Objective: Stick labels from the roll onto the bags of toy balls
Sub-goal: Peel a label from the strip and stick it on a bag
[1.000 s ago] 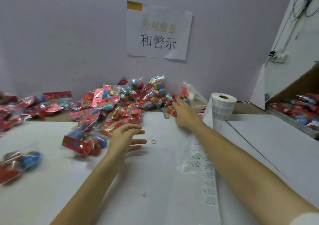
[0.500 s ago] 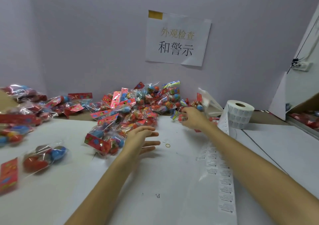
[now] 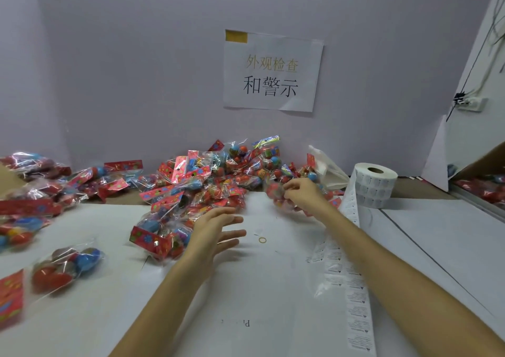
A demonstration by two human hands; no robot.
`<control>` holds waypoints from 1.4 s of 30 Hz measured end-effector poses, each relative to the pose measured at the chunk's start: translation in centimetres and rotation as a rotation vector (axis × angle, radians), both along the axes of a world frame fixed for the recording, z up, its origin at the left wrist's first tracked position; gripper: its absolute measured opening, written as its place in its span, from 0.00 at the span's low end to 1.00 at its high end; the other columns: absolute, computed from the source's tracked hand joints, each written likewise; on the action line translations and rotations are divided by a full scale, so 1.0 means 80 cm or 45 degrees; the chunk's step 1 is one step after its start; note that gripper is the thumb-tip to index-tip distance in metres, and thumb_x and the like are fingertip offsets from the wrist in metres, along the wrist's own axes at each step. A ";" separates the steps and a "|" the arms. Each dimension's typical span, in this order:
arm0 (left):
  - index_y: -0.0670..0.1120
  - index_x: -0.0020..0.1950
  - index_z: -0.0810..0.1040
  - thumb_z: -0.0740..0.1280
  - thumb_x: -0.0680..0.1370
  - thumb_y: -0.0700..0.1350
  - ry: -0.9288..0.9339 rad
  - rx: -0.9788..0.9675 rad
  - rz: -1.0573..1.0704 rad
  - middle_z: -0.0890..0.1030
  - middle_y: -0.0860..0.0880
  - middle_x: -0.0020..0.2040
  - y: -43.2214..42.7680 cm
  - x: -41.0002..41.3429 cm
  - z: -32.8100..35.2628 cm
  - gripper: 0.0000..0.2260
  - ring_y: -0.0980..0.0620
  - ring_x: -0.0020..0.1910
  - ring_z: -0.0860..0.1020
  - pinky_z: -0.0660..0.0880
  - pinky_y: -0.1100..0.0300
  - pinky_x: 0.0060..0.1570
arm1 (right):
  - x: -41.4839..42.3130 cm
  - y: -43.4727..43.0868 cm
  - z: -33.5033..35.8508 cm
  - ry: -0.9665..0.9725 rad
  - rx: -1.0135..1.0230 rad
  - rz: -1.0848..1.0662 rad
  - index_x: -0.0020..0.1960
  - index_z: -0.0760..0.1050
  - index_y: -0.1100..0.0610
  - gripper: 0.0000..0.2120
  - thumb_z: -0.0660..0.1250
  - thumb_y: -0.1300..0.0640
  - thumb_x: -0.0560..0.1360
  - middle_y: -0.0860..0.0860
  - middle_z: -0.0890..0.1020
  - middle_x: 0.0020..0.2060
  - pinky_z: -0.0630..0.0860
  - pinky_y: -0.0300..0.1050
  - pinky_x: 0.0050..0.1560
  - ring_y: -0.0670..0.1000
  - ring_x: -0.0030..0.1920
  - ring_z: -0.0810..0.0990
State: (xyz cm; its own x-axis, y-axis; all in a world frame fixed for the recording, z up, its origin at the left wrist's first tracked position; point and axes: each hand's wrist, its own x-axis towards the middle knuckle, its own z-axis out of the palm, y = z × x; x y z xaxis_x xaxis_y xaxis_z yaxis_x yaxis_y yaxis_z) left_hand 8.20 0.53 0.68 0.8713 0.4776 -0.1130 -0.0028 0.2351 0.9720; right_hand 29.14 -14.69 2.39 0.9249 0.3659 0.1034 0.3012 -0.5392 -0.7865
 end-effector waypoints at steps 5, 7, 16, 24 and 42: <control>0.47 0.64 0.77 0.71 0.80 0.50 -0.051 -0.031 -0.030 0.82 0.46 0.61 0.003 0.001 -0.003 0.14 0.44 0.55 0.84 0.81 0.52 0.52 | -0.070 -0.021 0.018 0.649 0.748 0.299 0.57 0.81 0.60 0.12 0.60 0.66 0.81 0.57 0.86 0.45 0.83 0.47 0.42 0.54 0.41 0.86; 0.48 0.64 0.78 0.72 0.76 0.56 -0.075 -0.041 -0.110 0.83 0.47 0.61 0.004 0.002 -0.002 0.20 0.45 0.55 0.85 0.81 0.51 0.54 | -0.098 -0.027 0.011 0.797 0.866 0.404 0.57 0.81 0.59 0.13 0.59 0.65 0.81 0.57 0.86 0.45 0.84 0.46 0.43 0.54 0.42 0.86; 0.46 0.59 0.83 0.75 0.71 0.57 -0.095 0.085 -0.209 0.87 0.43 0.51 -0.005 0.005 -0.001 0.21 0.42 0.48 0.86 0.82 0.55 0.42 | -0.149 -0.021 -0.007 0.696 0.696 0.466 0.62 0.79 0.57 0.14 0.59 0.64 0.82 0.59 0.86 0.52 0.83 0.51 0.52 0.59 0.50 0.86; 0.41 0.61 0.80 0.75 0.76 0.42 -0.130 0.018 -0.200 0.86 0.38 0.52 -0.004 0.011 -0.009 0.15 0.36 0.50 0.86 0.83 0.48 0.51 | -0.156 -0.026 -0.010 0.489 0.537 0.409 0.61 0.78 0.49 0.11 0.71 0.52 0.79 0.54 0.86 0.52 0.84 0.48 0.49 0.53 0.50 0.87; 0.45 0.54 0.81 0.76 0.75 0.38 -0.085 0.202 -0.114 0.86 0.44 0.44 -0.014 0.015 -0.014 0.10 0.47 0.39 0.85 0.82 0.56 0.36 | -0.160 -0.010 -0.037 0.281 0.527 0.424 0.62 0.76 0.54 0.22 0.73 0.68 0.71 0.62 0.83 0.50 0.82 0.44 0.40 0.54 0.41 0.84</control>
State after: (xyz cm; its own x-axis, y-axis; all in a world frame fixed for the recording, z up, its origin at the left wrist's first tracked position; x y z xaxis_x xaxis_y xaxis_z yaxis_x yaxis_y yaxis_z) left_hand 9.37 -0.60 -0.46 0.9141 0.4052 0.0174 -0.0548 0.0809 0.9952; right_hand 16.34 -15.46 -0.56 0.7828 0.6111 0.1172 0.2065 -0.0774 -0.9754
